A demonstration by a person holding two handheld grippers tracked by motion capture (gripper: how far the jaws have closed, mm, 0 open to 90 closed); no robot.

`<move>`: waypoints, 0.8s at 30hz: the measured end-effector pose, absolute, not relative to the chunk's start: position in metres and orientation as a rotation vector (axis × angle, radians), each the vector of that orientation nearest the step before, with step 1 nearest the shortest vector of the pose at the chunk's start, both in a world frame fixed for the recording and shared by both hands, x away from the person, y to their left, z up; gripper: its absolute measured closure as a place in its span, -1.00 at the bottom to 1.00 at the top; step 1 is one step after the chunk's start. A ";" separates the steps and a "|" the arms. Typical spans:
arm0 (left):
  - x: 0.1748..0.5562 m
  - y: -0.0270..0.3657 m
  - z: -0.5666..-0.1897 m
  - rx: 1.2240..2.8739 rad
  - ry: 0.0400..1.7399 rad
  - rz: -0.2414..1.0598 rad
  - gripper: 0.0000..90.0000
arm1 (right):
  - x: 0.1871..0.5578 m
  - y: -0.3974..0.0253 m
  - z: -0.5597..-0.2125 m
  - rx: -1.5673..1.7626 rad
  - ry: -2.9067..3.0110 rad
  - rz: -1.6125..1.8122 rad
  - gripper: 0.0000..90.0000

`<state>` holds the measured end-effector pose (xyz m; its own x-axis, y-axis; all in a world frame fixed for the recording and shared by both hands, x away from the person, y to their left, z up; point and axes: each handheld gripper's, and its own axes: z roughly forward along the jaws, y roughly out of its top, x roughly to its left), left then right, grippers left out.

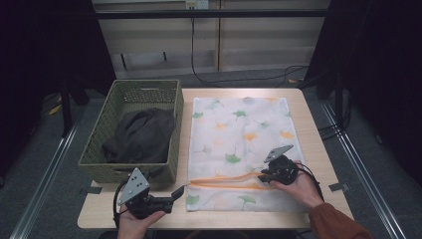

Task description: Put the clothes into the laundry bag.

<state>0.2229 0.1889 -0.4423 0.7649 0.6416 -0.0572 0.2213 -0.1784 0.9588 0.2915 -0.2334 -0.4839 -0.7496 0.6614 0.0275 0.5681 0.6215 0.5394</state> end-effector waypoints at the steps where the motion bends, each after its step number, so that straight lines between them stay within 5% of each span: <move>1: 0.222 0.189 -0.442 1.749 0.684 0.433 -0.80 | 0.292 -0.233 -0.484 1.021 2.656 0.805 0.51; 14: 0.223 0.188 -0.443 1.747 0.683 0.432 -0.80 | 0.306 -0.204 -0.488 0.976 2.634 0.859 0.46; 17: 0.222 0.188 -0.443 1.748 0.685 0.431 -0.79 | 0.307 -0.201 -0.488 0.978 2.622 0.840 0.59; 19: 0.222 0.189 -0.442 1.748 0.684 0.436 -0.79 | 0.311 -0.200 -0.489 0.986 2.632 0.870 0.89; 24: 0.222 0.189 -0.442 1.753 0.680 0.433 -0.78 | 0.313 -0.207 -0.484 1.050 2.600 0.951 0.96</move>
<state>0.2225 0.1888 -0.4423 0.7640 0.6429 -0.0546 0.2226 -0.1832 0.9575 0.3127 -0.2068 -0.4842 -0.7343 0.6754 0.0682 0.5599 0.5458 0.6234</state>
